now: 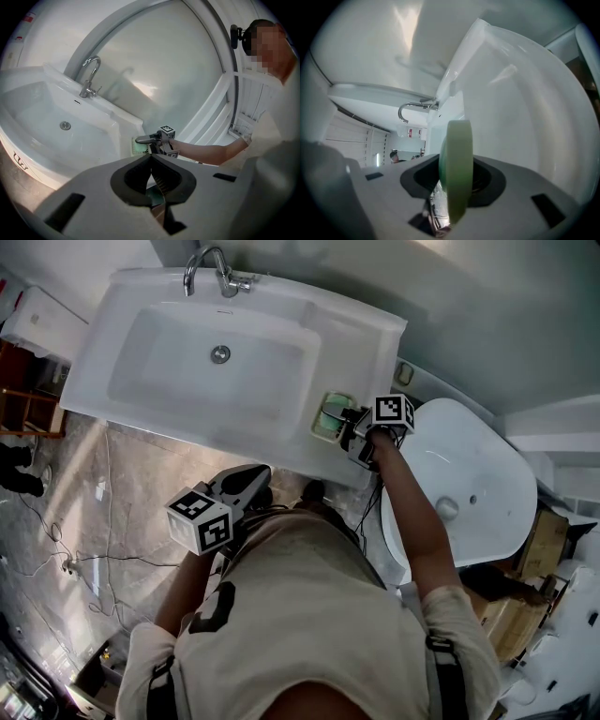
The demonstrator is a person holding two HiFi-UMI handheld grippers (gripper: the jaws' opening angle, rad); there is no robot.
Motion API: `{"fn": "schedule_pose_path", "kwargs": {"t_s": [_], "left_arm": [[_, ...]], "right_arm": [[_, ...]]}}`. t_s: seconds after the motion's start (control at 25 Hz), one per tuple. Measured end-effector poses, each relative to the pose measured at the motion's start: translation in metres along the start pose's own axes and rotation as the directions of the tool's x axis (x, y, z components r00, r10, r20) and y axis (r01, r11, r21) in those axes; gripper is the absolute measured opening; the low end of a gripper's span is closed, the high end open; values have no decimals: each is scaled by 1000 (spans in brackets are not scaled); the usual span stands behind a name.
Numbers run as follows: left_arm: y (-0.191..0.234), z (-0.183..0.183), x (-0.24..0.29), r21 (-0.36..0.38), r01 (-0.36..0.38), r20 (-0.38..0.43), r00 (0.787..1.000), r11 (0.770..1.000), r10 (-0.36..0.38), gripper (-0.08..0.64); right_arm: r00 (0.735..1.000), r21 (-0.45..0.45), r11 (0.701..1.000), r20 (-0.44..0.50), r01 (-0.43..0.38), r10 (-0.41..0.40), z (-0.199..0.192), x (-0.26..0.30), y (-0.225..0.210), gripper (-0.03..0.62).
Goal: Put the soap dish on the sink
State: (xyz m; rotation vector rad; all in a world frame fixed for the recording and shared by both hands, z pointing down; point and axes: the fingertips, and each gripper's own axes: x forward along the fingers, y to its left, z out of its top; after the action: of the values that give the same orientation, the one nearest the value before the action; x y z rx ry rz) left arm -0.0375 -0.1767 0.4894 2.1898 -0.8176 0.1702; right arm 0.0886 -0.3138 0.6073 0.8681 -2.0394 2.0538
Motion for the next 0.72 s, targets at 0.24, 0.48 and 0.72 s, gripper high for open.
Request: {"fn": "schedule_pose_path", "kwargs": {"t_s": [0.24,0.48,0.72], "left_arm": [[5,1,2,7,4,-15,1000,1000,-4,18],[7,3,6,12,12,-31,999,1000,-12,18],[10,3,10,12,11,-41,999,1000,-11,18]], "right_arm": [[1000,-23,999,20,24,-23,13,6,-5,150],[990,-105,984,7,141,-141,20,10,-21,152],[976,-146,966,-5,215,-218,21,8,-38,185]]}}
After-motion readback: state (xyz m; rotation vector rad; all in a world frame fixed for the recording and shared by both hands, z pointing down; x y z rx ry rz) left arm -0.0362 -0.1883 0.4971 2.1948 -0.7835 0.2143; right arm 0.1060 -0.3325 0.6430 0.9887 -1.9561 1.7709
